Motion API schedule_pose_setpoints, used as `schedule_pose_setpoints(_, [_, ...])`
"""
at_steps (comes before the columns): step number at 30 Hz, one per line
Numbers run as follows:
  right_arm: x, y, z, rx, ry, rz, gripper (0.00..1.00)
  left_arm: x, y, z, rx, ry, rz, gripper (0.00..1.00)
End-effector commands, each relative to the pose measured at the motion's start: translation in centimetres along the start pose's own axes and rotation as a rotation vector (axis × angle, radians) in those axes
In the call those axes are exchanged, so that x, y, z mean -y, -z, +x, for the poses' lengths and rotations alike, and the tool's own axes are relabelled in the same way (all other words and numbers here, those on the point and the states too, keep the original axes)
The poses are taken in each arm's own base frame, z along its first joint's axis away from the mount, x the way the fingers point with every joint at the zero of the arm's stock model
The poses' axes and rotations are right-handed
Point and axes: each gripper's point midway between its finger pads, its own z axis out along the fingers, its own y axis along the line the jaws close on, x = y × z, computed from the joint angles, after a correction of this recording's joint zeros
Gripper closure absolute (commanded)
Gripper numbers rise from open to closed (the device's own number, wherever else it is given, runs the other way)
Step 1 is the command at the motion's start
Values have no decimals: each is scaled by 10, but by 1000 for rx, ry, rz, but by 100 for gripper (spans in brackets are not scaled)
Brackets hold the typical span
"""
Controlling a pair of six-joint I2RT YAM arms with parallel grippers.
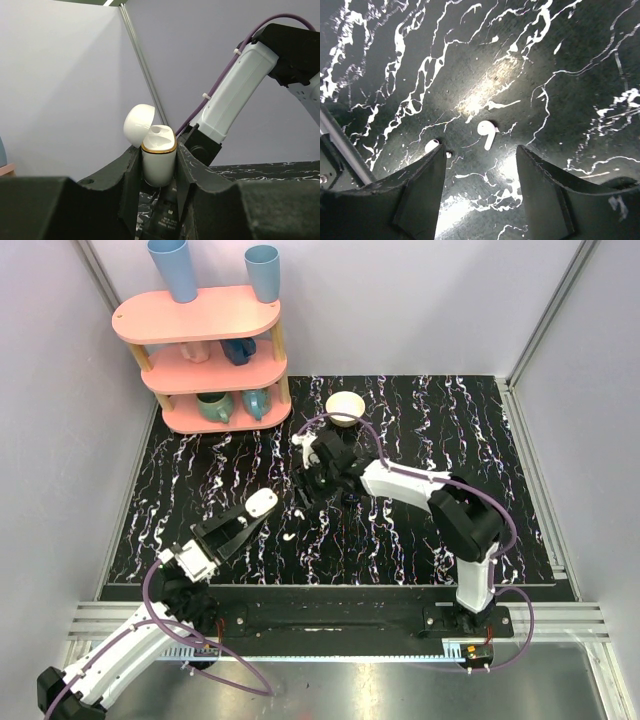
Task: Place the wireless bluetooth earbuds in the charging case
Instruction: Pick up the right earbud from the center of the board.
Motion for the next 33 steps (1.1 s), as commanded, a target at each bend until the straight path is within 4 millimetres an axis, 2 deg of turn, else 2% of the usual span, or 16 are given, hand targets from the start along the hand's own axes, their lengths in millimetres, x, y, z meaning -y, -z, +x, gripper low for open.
schedule_pose_setpoints(1, [-3,-15,0,-21,42,49,35,-10,-6,-27,69,-41,-29,100])
schedule_pose_setpoints(7, [-1,-32,12,-57,100,76,36,-11,-4,-28,67,-49,-38,100])
schedule_pose_setpoints(14, [-2,-42,11,-68,175,87,36,-11,-4,-27,63,-51,-38,100])
schedule_pose_setpoints(18, [-2,-49,18,-100,207,106,36,-11,-4,-27,63,-51,-36,100])
schedule_pose_setpoints(33, [6,-53,22,-117,232,169,39,-11,-3,-25,57,-50,-42,100])
